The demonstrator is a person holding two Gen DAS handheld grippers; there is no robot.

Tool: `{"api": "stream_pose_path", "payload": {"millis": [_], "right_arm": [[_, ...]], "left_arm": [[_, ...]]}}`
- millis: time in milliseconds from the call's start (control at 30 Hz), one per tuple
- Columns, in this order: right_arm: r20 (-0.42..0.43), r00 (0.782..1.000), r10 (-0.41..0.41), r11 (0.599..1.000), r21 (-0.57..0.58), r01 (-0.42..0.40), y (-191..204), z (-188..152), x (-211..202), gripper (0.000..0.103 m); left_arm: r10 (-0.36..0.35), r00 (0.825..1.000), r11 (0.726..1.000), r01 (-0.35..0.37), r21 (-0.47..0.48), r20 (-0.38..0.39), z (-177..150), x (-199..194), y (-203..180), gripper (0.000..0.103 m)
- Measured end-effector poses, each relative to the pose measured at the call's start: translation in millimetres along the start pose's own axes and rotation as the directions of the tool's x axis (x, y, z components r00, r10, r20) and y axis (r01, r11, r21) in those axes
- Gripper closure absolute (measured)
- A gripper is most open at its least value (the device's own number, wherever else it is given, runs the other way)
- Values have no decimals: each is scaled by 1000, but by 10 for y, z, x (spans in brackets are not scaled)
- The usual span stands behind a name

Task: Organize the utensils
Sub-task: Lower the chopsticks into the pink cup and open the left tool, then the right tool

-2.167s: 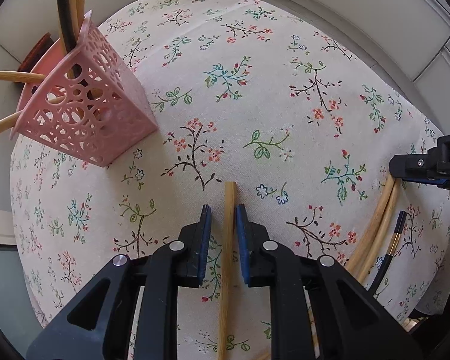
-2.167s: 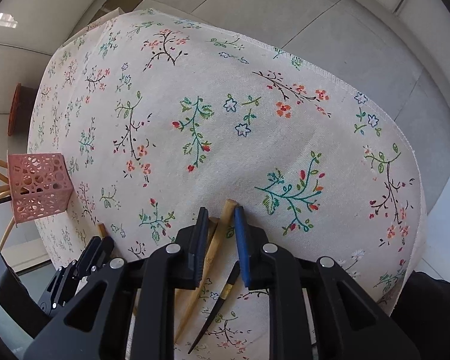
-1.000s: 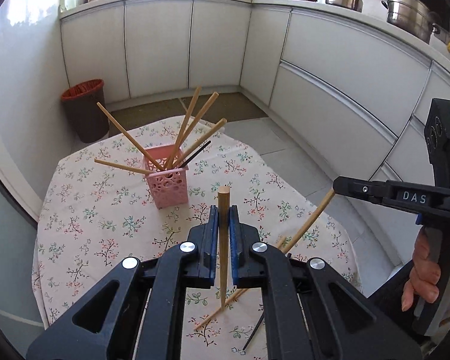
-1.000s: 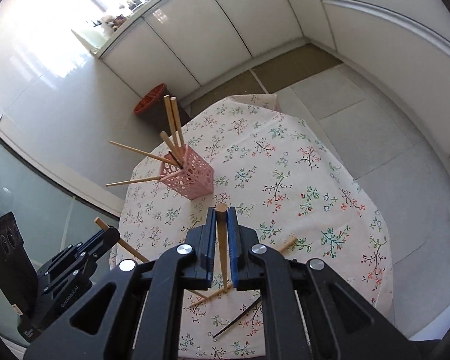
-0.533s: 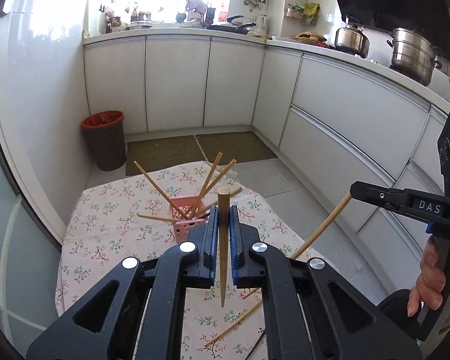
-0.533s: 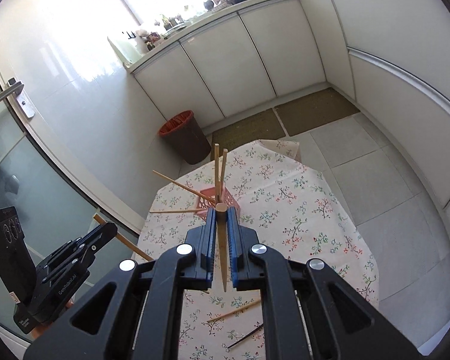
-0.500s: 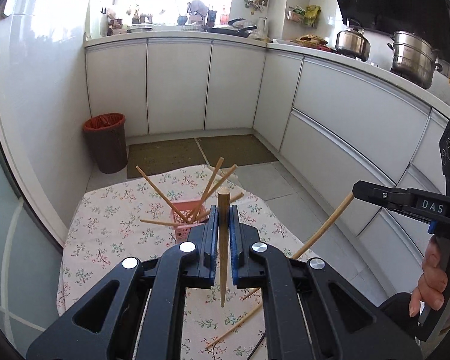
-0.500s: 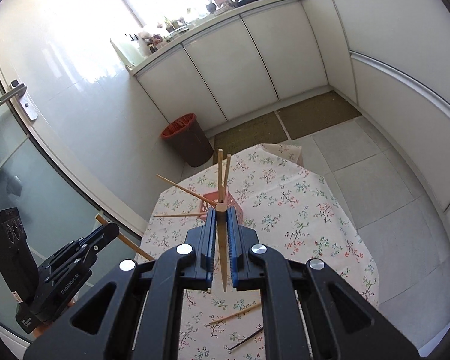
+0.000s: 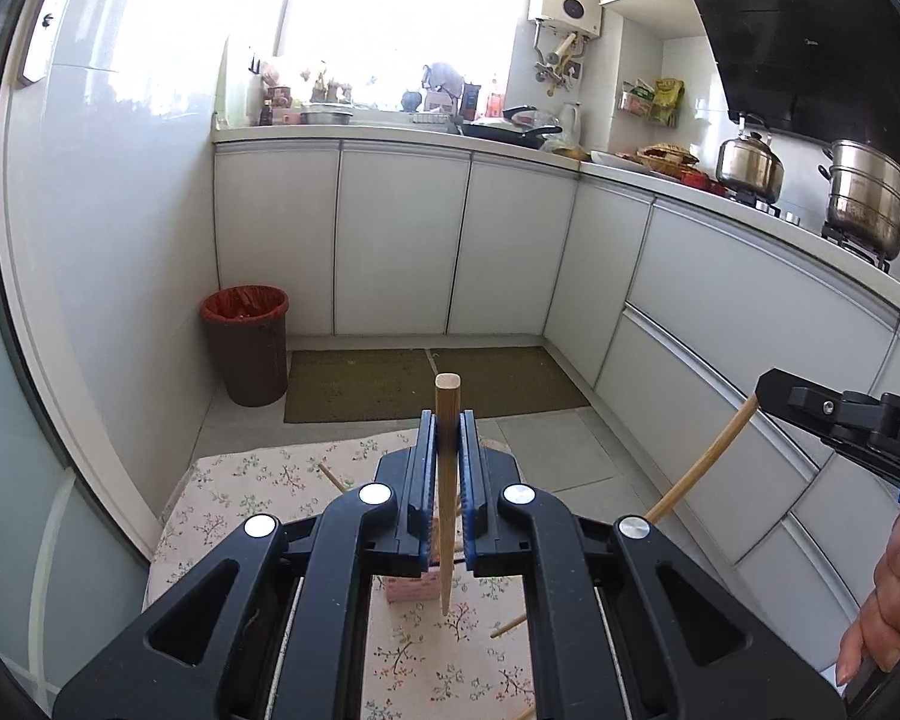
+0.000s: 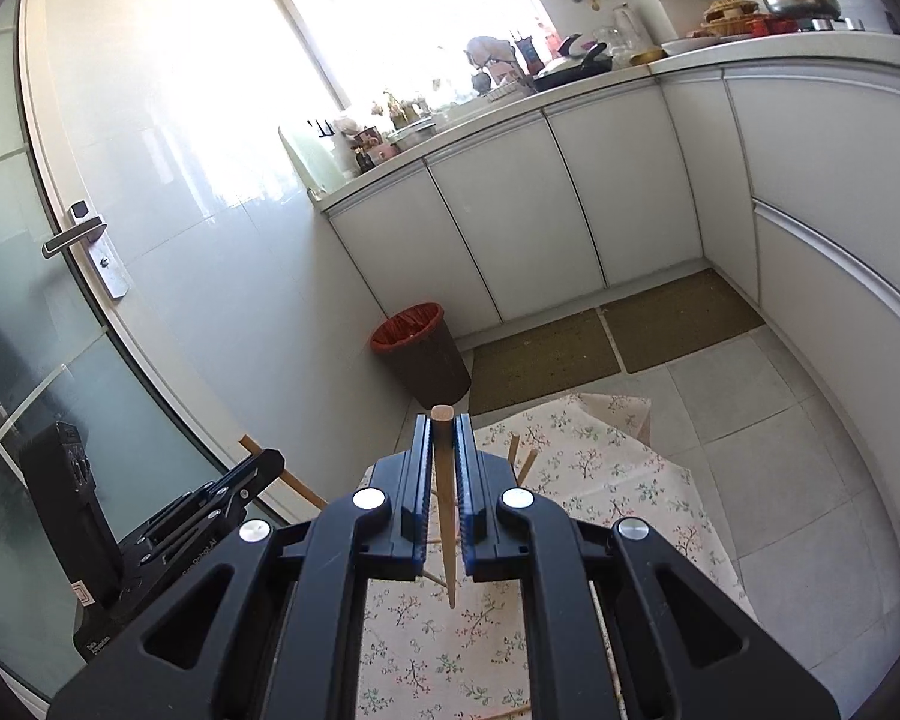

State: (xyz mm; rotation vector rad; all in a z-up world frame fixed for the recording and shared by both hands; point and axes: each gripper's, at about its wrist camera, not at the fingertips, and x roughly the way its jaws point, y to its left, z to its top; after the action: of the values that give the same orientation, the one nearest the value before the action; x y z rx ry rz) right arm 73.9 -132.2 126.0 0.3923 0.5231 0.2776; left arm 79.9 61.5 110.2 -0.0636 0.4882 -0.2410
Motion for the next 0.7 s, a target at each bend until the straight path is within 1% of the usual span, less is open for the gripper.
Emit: {"api": "stream_pose_path", "payload": {"millis": [67, 133, 233, 467, 600, 633, 700], "right_arm": [[3, 1000, 5, 1000, -3, -5, 42, 79, 108, 95], [10, 1000, 3, 1000, -13, -3, 68, 130, 213, 95], [11, 1000, -6, 999, -33, 6, 94, 177, 408, 95], [-3, 1000, -14, 998, -56, 14, 50, 187, 867, 95], [-20, 1000, -23, 998, -57, 21, 6, 172, 1089, 95], [-21, 999, -25, 998, -58, 24, -4, 166, 1127, 95], [-21, 999, -32, 998, -58, 31, 6, 145, 1191, 95]], "left_arm": [[35, 999, 999, -35, -9, 21, 55, 108, 45, 97], [52, 998, 998, -51, -32, 32, 85, 237, 107, 97], [69, 997, 994, -68, -80, 17, 79, 505, 232, 97], [85, 996, 988, -88, -125, -30, -56, 986, 413, 97], [54, 996, 988, -63, -142, -68, -195, 1162, 453, 96], [48, 996, 988, -58, -144, -71, -231, 1178, 463, 94], [51, 996, 986, -61, -153, -68, -261, 1186, 484, 82]]}}
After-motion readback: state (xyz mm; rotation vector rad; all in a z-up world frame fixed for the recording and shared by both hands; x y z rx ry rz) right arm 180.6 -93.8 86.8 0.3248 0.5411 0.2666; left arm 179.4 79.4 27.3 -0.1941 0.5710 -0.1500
